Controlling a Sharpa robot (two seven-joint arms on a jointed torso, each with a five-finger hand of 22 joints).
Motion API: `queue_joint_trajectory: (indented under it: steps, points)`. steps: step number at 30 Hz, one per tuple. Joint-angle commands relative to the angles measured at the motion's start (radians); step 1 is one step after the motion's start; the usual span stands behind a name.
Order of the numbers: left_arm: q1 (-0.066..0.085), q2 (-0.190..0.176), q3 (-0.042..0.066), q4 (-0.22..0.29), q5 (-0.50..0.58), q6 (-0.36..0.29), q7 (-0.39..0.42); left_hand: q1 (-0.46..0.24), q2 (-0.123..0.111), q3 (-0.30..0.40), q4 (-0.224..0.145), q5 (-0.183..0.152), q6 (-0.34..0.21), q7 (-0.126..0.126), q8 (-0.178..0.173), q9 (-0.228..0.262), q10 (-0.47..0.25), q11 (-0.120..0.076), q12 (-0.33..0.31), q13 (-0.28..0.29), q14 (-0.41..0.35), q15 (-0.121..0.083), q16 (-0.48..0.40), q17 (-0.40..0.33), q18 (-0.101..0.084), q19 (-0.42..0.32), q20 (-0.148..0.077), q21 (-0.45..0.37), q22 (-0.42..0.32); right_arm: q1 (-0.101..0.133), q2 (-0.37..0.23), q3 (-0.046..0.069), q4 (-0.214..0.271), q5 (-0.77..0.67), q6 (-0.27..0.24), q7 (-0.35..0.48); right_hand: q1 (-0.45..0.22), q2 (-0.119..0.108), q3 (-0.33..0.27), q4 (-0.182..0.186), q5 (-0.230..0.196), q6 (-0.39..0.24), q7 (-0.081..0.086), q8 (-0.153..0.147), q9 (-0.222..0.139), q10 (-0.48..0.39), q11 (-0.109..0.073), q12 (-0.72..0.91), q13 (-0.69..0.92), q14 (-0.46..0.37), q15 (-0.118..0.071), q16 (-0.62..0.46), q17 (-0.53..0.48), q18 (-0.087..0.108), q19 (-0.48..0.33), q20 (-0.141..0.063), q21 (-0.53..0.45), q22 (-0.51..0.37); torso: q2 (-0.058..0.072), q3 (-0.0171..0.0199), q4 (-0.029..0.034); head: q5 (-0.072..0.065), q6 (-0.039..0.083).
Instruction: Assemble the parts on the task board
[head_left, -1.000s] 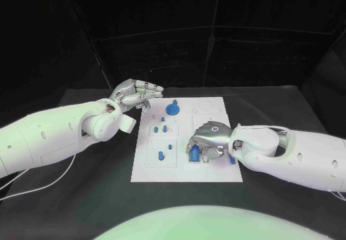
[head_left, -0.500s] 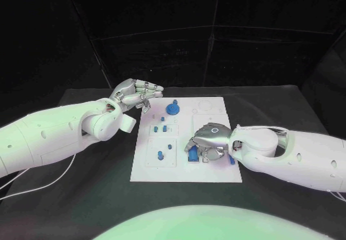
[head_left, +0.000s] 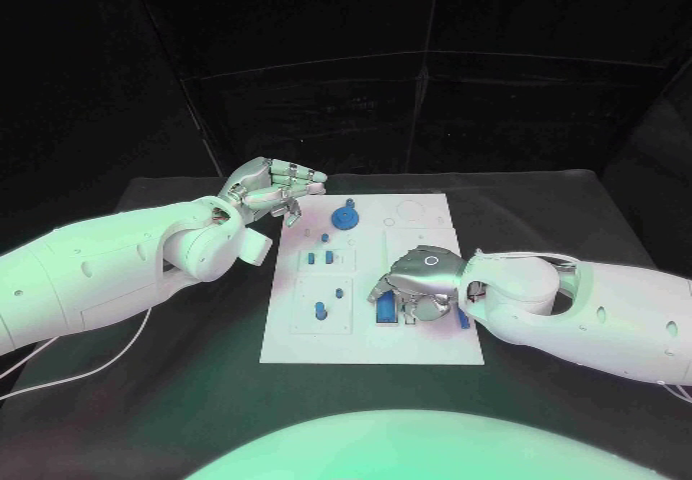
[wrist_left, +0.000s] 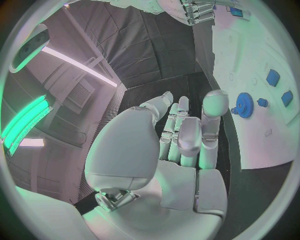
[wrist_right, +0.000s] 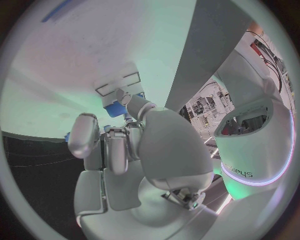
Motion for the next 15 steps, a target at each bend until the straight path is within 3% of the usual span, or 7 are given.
queue_joint_trajectory:
  steps: [1,8,12,15]
  points:
    - [0.001,0.000,0.001,0.001,0.004,0.012,0.001,0.000,0.006,-0.004,-0.001,0.005,-0.005,0.000,-0.007,-0.002,-0.003,0.006,-0.007,0.001,-0.003,0.002,-0.004,-0.001,0.014,-0.008,0.002,-0.005,-0.001,0.001,-0.008,0.000,0.009,-0.003,-0.070,0.006,0.001,-0.007,-0.003,0.006,0.006,-0.001,0.001,-0.002,0.001,0.004,-0.007,0.000,0.123,0.102,-0.007,0.005,0.240,-0.007,0.003,-0.009,-0.002,0.004,0.000,0.0006,-0.0001,-0.003,0.002]
    - [0.001,0.001,0.001,0.000,0.004,0.012,0.001,0.000,0.006,-0.004,-0.001,0.005,-0.005,0.000,-0.007,-0.002,-0.003,0.006,-0.007,0.001,-0.003,0.002,-0.004,-0.001,0.014,-0.008,0.002,-0.005,-0.001,0.001,-0.043,0.000,0.032,0.091,-0.218,0.049,-0.007,-0.014,-0.011,0.016,0.019,0.021,0.021,0.005,0.005,0.008,0.003,0.002,0.123,0.102,-0.002,0.005,0.240,-0.008,0.008,-0.012,0.000,0.009,-0.001,0.0004,-0.0002,-0.006,0.005]
    - [0.001,0.001,0.001,0.000,0.004,0.013,0.001,0.001,0.007,-0.005,-0.001,0.005,-0.007,0.000,-0.007,-0.001,-0.004,0.006,-0.007,0.001,-0.003,0.002,-0.004,-0.001,0.014,-0.008,0.002,-0.005,-0.001,0.001,-0.067,0.000,0.045,0.185,-0.255,0.069,-0.024,-0.016,-0.022,0.035,0.025,0.060,0.046,0.019,0.011,0.011,0.019,0.005,0.125,0.102,0.009,0.004,0.239,-0.010,0.014,-0.007,0.003,0.014,-0.001,0.0001,-0.0002,-0.008,0.006]
    - [0.001,0.001,0.001,0.000,0.004,0.013,0.001,0.001,0.007,-0.005,-0.001,0.005,-0.007,0.000,-0.007,-0.001,-0.004,0.006,-0.007,0.001,-0.003,0.002,-0.004,-0.001,0.014,-0.008,0.002,-0.005,-0.001,0.001,-0.081,0.000,0.052,0.238,-0.258,0.070,-0.051,-0.017,-0.044,0.063,0.059,0.141,0.088,0.064,0.025,0.017,0.066,0.012,0.130,0.101,0.043,0.002,0.235,-0.016,0.025,0.015,0.009,0.026,-0.001,-0.0004,0.0003,-0.010,0.006]
